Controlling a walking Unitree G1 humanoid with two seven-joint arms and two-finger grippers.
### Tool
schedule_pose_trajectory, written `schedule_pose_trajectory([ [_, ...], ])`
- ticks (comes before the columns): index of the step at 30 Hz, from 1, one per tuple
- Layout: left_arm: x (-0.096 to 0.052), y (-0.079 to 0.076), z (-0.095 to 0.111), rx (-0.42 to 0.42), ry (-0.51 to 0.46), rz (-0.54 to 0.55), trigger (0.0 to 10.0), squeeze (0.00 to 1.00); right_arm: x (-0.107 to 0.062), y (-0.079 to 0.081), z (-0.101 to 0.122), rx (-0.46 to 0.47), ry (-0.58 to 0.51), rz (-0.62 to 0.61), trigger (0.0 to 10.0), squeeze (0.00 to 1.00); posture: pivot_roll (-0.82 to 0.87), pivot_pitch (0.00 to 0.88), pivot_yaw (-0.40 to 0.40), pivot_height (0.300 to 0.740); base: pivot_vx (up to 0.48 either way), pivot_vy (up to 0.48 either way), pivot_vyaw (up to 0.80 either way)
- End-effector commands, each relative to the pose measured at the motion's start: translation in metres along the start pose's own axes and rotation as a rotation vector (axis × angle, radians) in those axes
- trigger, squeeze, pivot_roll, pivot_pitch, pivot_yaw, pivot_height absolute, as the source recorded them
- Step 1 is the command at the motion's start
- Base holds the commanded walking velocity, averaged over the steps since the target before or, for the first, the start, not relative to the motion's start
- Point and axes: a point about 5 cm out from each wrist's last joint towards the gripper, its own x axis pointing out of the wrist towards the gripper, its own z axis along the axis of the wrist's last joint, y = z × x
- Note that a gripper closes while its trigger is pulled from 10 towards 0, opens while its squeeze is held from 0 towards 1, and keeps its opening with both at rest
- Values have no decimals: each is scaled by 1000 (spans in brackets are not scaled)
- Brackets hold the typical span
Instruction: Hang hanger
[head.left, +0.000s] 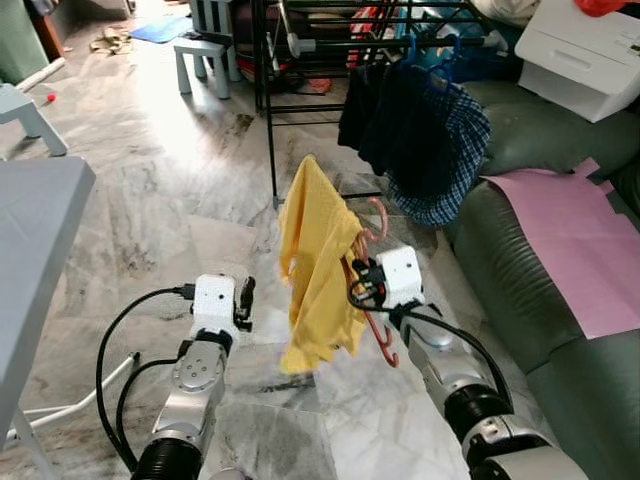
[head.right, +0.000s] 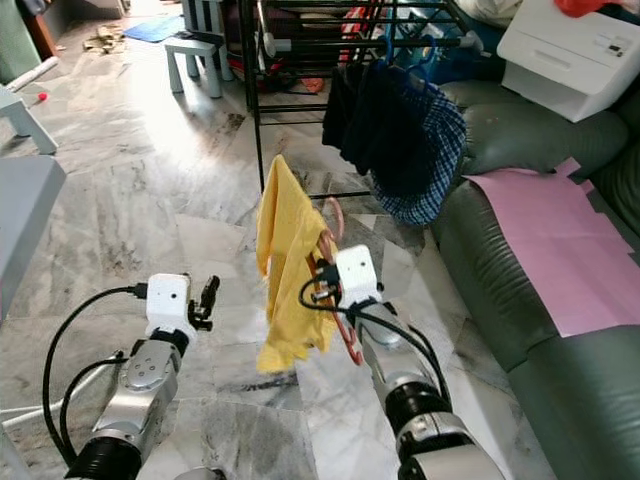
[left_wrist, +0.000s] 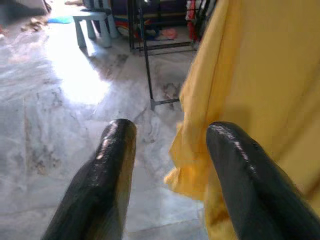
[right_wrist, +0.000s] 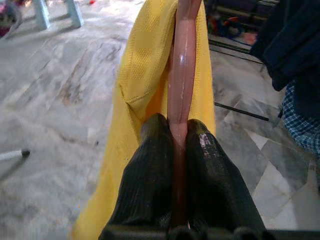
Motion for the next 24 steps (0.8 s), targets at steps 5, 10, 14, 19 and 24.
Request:
schedule_pose_trajectory([
  [5, -7, -3, 1, 112, -43, -90, 10000, 1000, -18, -8, 3, -128, -69, 100, 10000, 0, 39, 57, -77, 740, 0, 0, 0],
  [10, -9, -1, 1, 179, -54, -152, 10000, 1000, -35, -12, -7, -156, -31, 220, 10000, 0, 37, 59, -75, 740, 0, 0, 0],
  [14, -10, 0, 3, 289, -67, -278, 10000, 1000, -48, -19, -13, -182, 19, 338, 10000, 0, 37, 59, -75, 740, 0, 0, 0],
  [19, -9, 9, 3, 339, -56, -307, 10000, 1000, -54, -22, -17, -216, 69, 415, 10000, 0, 22, 63, -65, 740, 0, 0, 0],
  [24, -9, 21, -13, 259, 33, -211, 10000, 1000, -45, -25, -21, -168, 83, 340, 10000, 0, 26, 61, -68, 740, 0, 0, 0],
])
